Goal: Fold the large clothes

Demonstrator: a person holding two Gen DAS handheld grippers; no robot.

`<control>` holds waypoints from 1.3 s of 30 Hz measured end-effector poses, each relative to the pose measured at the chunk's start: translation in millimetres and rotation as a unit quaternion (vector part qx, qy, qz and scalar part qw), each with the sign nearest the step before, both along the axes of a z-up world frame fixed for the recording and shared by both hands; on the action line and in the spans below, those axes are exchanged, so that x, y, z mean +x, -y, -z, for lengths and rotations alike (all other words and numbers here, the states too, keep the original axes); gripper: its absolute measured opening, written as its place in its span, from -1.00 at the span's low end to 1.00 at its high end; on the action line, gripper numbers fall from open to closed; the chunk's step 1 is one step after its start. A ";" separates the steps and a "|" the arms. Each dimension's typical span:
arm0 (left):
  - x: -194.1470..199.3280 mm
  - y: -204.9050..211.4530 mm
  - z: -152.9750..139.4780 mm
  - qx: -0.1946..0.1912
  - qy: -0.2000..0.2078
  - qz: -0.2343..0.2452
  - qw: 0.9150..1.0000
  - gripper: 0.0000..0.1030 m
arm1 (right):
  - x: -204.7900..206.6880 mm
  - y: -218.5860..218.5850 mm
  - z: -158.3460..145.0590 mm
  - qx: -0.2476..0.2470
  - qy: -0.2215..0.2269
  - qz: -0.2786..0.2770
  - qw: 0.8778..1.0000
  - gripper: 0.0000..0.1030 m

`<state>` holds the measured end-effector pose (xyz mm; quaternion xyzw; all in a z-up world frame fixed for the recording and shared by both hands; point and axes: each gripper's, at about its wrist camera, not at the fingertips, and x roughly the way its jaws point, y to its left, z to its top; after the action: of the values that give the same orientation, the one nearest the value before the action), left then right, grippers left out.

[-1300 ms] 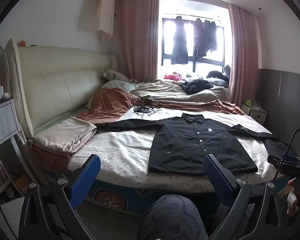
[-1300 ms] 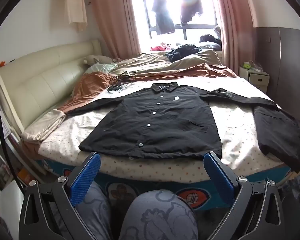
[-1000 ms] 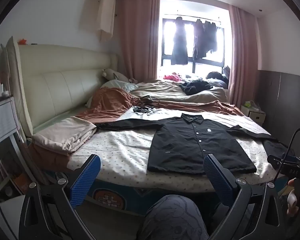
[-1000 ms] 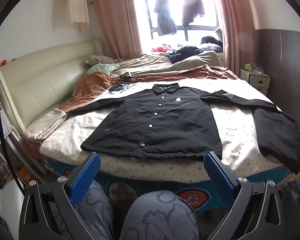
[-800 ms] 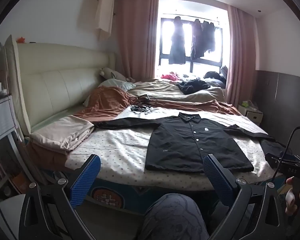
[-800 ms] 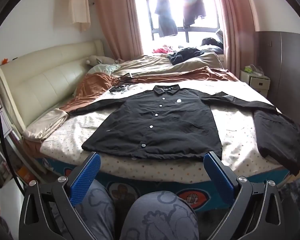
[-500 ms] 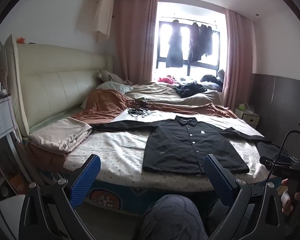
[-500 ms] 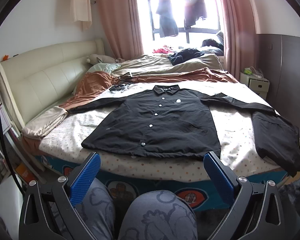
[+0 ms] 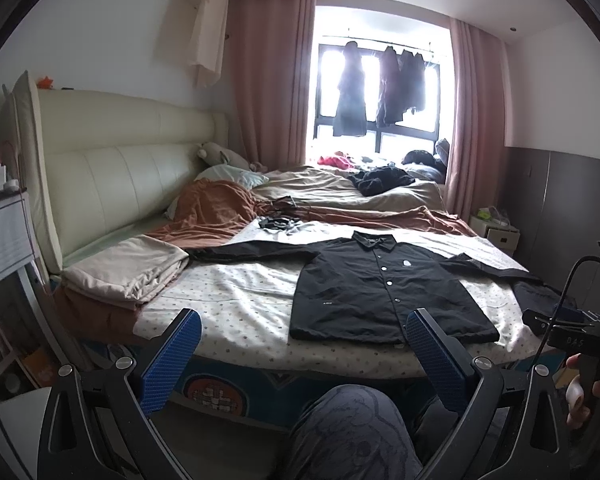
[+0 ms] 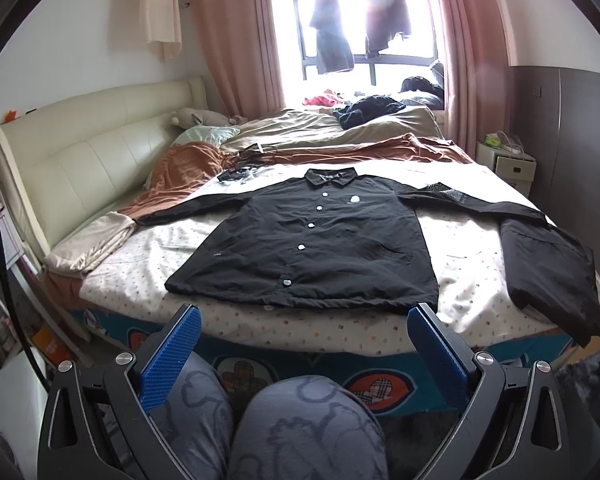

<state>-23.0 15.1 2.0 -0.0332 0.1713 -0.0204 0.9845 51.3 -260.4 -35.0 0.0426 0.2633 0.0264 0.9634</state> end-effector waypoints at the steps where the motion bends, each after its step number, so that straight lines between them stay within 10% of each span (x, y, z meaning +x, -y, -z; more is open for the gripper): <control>1: -0.7 0.3 0.0 0.000 0.000 0.000 1.000 0.99 | -0.1 1.0 -0.3 0.000 0.000 0.001 1.000 1.00; 39: -3.9 -1.2 2.9 0.012 -0.006 -0.008 1.000 0.99 | 8.3 5.0 5.7 0.023 -0.008 -0.004 1.000 1.00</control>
<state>-27.0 16.2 -0.9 -0.0227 0.1770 -0.0105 0.9839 59.6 -265.4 -40.7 0.0636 0.2706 0.0361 0.9599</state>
